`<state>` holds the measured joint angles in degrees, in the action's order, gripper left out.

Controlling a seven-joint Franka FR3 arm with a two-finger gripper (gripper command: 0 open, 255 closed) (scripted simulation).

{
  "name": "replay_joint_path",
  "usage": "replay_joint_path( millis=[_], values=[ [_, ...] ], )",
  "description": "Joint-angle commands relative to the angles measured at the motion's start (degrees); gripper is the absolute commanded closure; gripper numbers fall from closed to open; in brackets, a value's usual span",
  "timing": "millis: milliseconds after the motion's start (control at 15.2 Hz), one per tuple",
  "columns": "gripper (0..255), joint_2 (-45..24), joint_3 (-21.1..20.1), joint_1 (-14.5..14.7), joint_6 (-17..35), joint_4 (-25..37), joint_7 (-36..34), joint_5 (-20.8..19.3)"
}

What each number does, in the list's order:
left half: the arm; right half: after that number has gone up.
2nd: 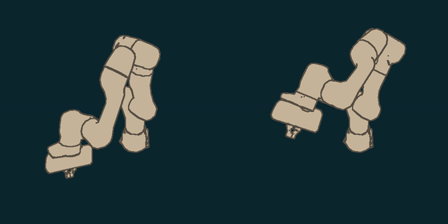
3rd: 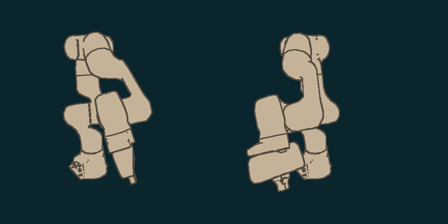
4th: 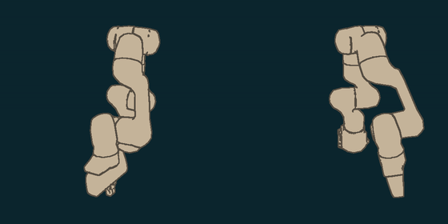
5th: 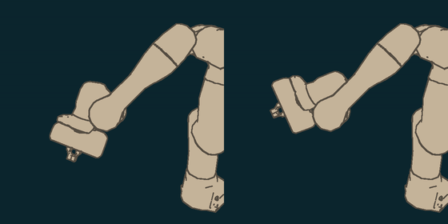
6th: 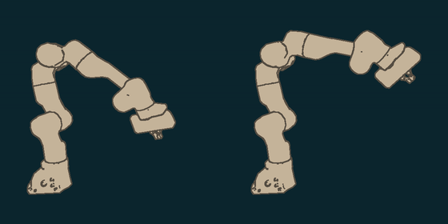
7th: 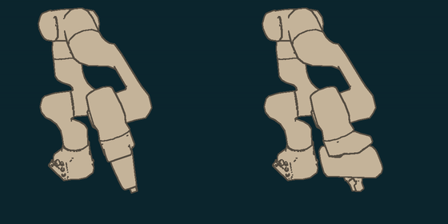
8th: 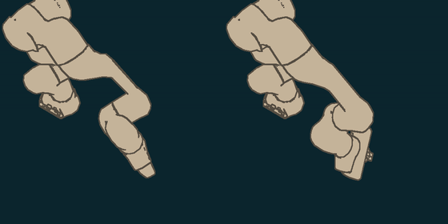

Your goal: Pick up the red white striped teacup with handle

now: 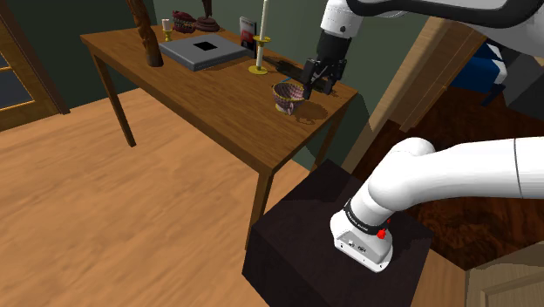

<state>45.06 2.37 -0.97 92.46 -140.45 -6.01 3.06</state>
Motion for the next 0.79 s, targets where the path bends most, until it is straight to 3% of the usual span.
replay_joint_path(
  millis=[0,726],
  values=[
    [0,0.0,0.0,0.0,0.0,0.0,0.0,0.0],
    [0,-25.9,-1.3,-2.0,11.6,12.8,-2.1,-6.2]
  ],
)
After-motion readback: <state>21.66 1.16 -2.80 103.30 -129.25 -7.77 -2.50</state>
